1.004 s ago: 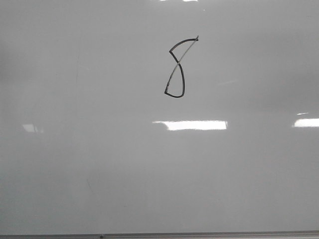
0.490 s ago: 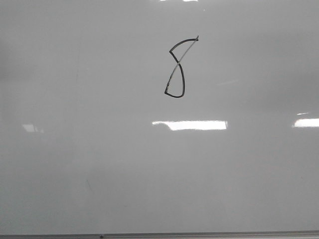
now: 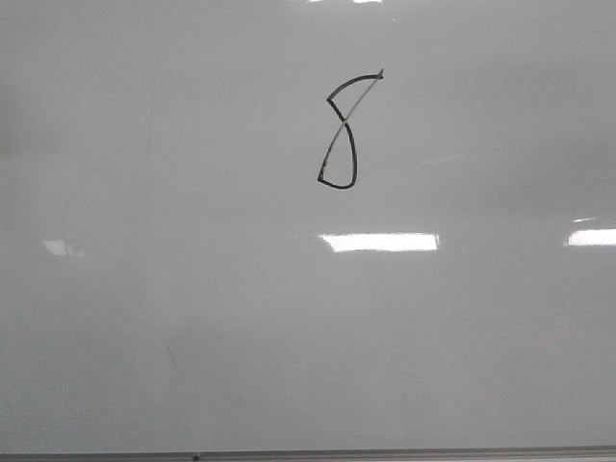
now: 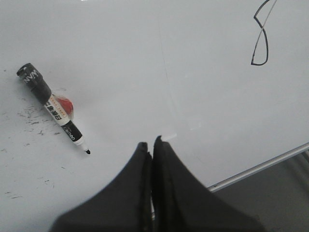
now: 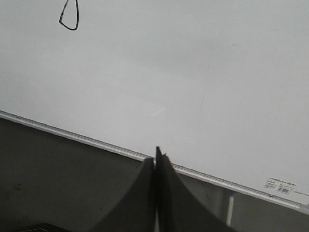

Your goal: Write number 8 on whiteboard

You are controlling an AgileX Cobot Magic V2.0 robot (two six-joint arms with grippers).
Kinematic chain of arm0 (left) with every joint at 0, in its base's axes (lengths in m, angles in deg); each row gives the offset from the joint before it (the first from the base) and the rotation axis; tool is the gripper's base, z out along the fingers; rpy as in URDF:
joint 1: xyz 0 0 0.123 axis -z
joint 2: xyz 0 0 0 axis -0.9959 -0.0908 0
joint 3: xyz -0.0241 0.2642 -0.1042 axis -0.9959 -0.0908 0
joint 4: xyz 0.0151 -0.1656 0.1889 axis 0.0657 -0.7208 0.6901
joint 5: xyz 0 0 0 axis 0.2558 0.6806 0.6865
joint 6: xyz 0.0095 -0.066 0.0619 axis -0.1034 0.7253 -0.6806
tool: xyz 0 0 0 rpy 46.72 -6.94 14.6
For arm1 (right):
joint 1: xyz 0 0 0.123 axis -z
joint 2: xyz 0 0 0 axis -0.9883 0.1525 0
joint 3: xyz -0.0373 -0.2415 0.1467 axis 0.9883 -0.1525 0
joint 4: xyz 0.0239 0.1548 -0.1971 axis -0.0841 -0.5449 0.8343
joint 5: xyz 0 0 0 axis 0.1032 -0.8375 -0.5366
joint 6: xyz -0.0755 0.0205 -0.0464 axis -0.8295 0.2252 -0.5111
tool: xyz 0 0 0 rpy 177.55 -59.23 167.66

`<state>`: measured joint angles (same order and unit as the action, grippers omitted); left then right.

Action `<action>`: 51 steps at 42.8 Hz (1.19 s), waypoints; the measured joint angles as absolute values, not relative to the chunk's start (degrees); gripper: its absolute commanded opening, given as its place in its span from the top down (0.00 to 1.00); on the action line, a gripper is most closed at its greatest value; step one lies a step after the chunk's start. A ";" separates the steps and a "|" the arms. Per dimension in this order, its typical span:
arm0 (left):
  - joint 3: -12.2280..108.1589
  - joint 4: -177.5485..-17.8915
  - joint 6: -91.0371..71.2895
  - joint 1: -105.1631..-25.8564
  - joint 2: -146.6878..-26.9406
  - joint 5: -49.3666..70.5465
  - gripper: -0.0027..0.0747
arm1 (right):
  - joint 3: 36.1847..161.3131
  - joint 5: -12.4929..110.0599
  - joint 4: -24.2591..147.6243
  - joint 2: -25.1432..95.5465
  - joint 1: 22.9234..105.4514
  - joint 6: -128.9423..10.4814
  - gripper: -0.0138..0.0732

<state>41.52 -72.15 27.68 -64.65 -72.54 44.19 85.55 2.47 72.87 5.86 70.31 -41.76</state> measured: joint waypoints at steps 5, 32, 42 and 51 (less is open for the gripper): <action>41.52 -72.15 27.68 -64.65 -72.54 44.11 0.99 | 85.55 2.47 72.87 5.86 70.31 -41.72 0.92; 33.64 -72.03 27.68 -73.68 -62.48 37.88 0.99 | 85.55 2.47 72.96 5.86 70.31 -41.63 0.92; 15.34 -70.38 27.68 -79.86 -49.41 19.94 0.99 | 85.55 2.47 72.96 5.86 70.31 -41.63 0.92; 1.05 -70.25 27.68 -83.46 -37.71 8.43 0.99 | 85.55 2.47 72.96 5.86 70.31 -41.63 0.92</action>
